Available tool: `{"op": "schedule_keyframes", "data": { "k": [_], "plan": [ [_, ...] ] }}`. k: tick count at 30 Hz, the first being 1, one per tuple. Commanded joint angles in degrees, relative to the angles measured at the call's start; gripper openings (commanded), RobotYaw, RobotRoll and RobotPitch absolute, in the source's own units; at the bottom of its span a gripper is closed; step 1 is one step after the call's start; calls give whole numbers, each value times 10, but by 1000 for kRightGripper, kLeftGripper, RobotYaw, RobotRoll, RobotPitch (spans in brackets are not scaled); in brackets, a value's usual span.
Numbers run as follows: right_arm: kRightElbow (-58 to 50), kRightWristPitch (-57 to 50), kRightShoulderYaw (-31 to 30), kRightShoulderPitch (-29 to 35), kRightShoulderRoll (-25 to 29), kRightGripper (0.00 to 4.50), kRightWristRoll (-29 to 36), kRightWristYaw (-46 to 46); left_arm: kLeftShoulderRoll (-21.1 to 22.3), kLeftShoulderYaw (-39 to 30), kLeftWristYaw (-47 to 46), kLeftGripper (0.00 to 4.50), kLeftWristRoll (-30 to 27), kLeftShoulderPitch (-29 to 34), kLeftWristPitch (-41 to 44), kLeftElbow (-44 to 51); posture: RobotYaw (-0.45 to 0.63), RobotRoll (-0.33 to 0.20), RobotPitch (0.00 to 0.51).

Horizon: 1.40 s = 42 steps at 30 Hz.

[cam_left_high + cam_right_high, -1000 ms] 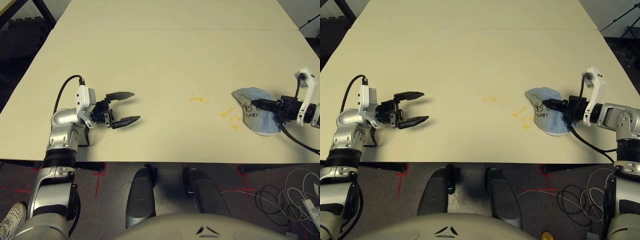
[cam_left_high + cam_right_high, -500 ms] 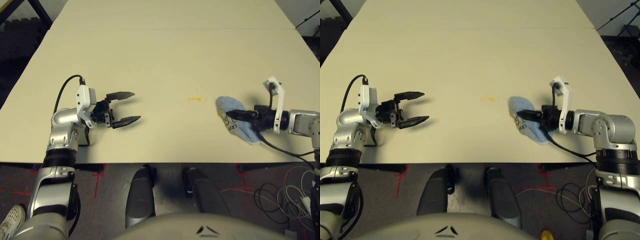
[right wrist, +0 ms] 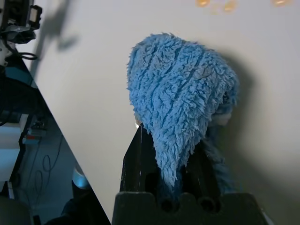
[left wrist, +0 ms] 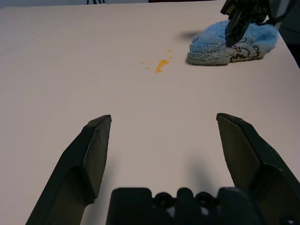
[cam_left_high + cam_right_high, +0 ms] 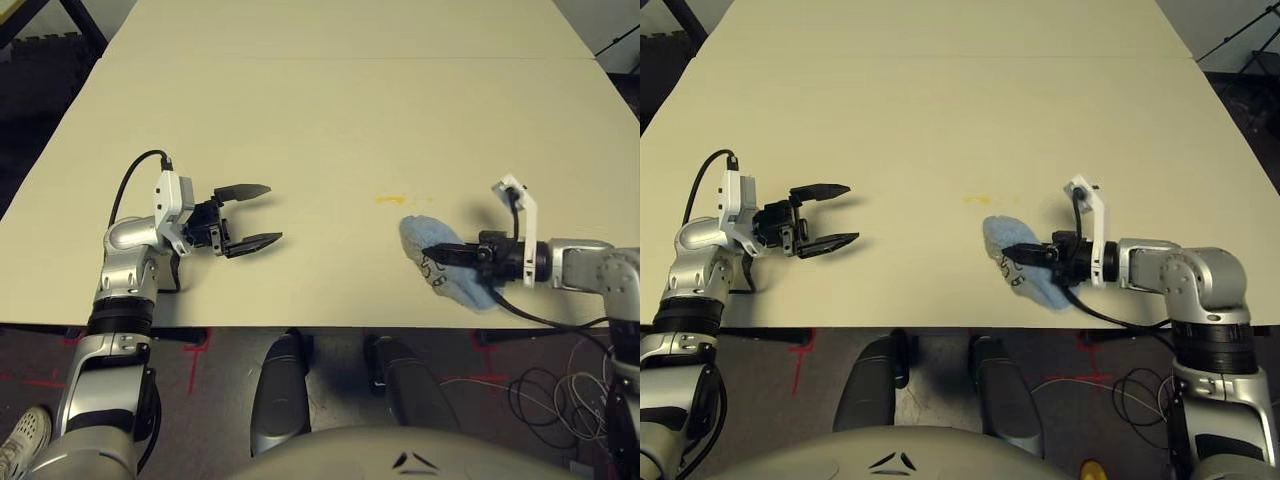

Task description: Wipe the water off the table with a rag.

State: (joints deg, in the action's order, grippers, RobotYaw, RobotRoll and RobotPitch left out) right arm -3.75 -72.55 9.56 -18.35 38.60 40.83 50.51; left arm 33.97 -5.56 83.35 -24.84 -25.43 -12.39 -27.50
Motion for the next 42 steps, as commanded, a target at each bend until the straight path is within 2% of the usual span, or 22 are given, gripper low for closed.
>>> {"op": "schedule_keyframes", "data": {
  "k": [1, 10, 15, 17, 22, 28, 35, 42],
  "plan": [
    [47, 22, 3, 7, 43, 197, -22, 4, -2, 8, 4, 4500, 9, -2, -6, -3, 102, 0, 225],
    [139, 95, 22, 3, 131, 195, -44, 23, -7, 11, 7, 4500, 10, -7, -8, -9, 86, 0, 224],
    [208, 137, 46, -39, 157, 195, -50, 34, -8, 13, 9, 4500, 11, -9, -10, -12, 81, 0, 222],
    [226, 153, 66, -67, 146, 194, -42, 33, -8, 14, 10, 4500, 11, -11, -11, -14, 78, 0, 219],
    [243, 185, 112, -150, 74, 194, -18, -2, -7, 14, 13, 4500, 14, -16, -17, -26, 79, 0, 215],
    [262, 201, 73, -193, 9, 194, -42, -21, -4, 14, 17, 4500, 16, -22, -25, -37, 88, 0, 213],
    [338, 232, 12, -241, -52, 194, -106, -46, 1, 11, 17, 4500, 14, -19, -28, -34, 100, 0, 214],
    [382, 247, -51, -257, -105, 194, -154, -34, 5, 11, 10, 4500, 13, -9, -26, -23, 125, 0, 217]
  ]
}}
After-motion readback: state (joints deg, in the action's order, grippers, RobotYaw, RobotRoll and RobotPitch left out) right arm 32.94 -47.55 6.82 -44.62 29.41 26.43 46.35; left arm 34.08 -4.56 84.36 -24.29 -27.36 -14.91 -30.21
